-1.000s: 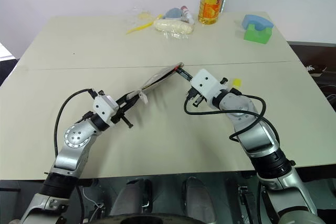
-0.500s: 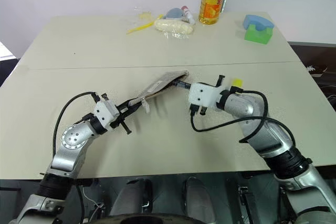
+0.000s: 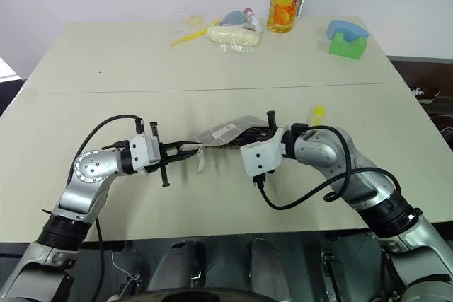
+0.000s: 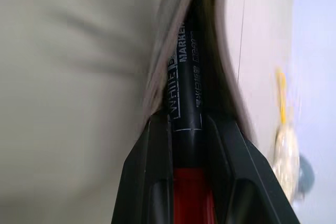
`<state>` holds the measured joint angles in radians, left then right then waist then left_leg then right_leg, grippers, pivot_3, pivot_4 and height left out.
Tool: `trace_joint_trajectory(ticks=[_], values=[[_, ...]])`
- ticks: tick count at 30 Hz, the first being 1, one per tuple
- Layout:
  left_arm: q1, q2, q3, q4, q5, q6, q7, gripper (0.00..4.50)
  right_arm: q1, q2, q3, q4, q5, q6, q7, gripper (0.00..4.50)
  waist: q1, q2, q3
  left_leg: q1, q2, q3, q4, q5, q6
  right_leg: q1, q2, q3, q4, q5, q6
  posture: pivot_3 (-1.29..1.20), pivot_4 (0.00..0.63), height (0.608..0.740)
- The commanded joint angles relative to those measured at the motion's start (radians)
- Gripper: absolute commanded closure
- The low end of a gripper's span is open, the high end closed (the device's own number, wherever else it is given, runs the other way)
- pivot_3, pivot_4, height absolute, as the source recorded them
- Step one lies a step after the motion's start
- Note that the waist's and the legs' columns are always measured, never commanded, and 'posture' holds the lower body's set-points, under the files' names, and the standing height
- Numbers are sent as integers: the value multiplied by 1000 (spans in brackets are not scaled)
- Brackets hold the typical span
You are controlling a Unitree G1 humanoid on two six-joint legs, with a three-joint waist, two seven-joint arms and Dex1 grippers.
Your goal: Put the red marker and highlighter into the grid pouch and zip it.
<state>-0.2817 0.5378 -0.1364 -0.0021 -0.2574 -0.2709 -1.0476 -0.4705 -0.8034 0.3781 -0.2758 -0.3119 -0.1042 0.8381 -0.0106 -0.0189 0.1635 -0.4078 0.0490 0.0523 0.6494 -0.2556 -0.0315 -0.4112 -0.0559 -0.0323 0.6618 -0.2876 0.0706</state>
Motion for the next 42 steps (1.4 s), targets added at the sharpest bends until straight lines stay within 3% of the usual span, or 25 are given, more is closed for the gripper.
trace_joint_trajectory(ticks=[1, 5, 7, 10, 13, 19, 24, 31, 34, 39, 42], values=[[-14, -9, 11, -22, -18, -1, 3, 4500, 10, 9, -31, -38, 1, 7, 13, 3111, 1, 0, 0, 0, 0, 0, 0, 0, 0, 0, 0, 0, 0, 0, 0, 0, 150, 740], [-2, -12, 18, -17, -2, -1, 21, 4500, 33, 20, -92, -67, 40, 62, -2, 1360, 2, 0, 0, 0, 0, 0, 0, 0, 0, 0, 0, 0, 0, 0, 0, 0, 150, 740], [9, -19, 21, 7, 27, -11, 52, 4500, 68, 62, -180, -135, 158, 195, -4, 315, 2, 0, 0, 0, 0, 0, 0, 0, 0, 0, 0, 0, 0, 0, 0, 0, 150, 740], [8, -41, 19, 53, 80, -38, 112, 4500, 119, 129, -320, -252, 359, 456, -2, 315, 2, 0, 0, 1, 1, -1, 0, 0, 0, 1, 0, 0, 0, 0, 0, 0, 150, 740], [-11, -89, 17, 88, 126, -69, 192, 4500, 124, 183, -440, -275, 463, 663, -67, 315, 2, 0, 0, 1, 1, -1, 1, 0, 0, 2, -1, 0, 0, 0, 0, 0, 150, 740], [-57, -180, 7, 138, 202, -87, 329, 4500, 55, 293, -629, -104, 466, 1109, -354, 136, 4, 0, 0, 2, 0, -1, 2, 0, 0, 3, -4, 0, 1, 0, 0, 0, 150, 740], [-65, -195, -7, 140, 217, -90, 347, 4500, -1, 414, -695, 21, 414, 1220, -579, 136, -3, 1, -1, 1, -1, 0, 0, 0, 0, 1, -2, 1, 1, 0, 0, 0, 150, 740], [-69, -199, -13, 138, 226, -92, 353, 4500, -33, 497, -728, 145, 427, 1263, -691, 136, -1, 1, -1, 1, 0, 0, -1, 0, 0, 0, -1, 1, 1, 0, 0, 0, 150, 740], [-66, -201, -13, 135, 226, -92, 357, 4500, -30, 509, -726, 146, 431, 1267, -709, 1032, -2, 1, -1, 1, 0, 0, -1, 0, 0, 0, -1, 1, 1, 0, 0, 0, 150, 740], [-64, -199, -15, 135, 225, -89, 359, 4500, -25, 499, -700, 132, 433, 1240, -709, 3575, -3, 1, -1, 1, 0, 0, -1, 0, 0, 0, 0, 1, 1, 0, 0, 0, 150, 740], [-62, -194, -10, 135, 221, -87, 356, 4500, -4, 439, -622, 86, 432, 1175, -644, 3632, -3, 1, 0, 1, 0, 0, -1, 0, 0, 0, 0, 1, 1, 0, 0, 0, 150, 740]])
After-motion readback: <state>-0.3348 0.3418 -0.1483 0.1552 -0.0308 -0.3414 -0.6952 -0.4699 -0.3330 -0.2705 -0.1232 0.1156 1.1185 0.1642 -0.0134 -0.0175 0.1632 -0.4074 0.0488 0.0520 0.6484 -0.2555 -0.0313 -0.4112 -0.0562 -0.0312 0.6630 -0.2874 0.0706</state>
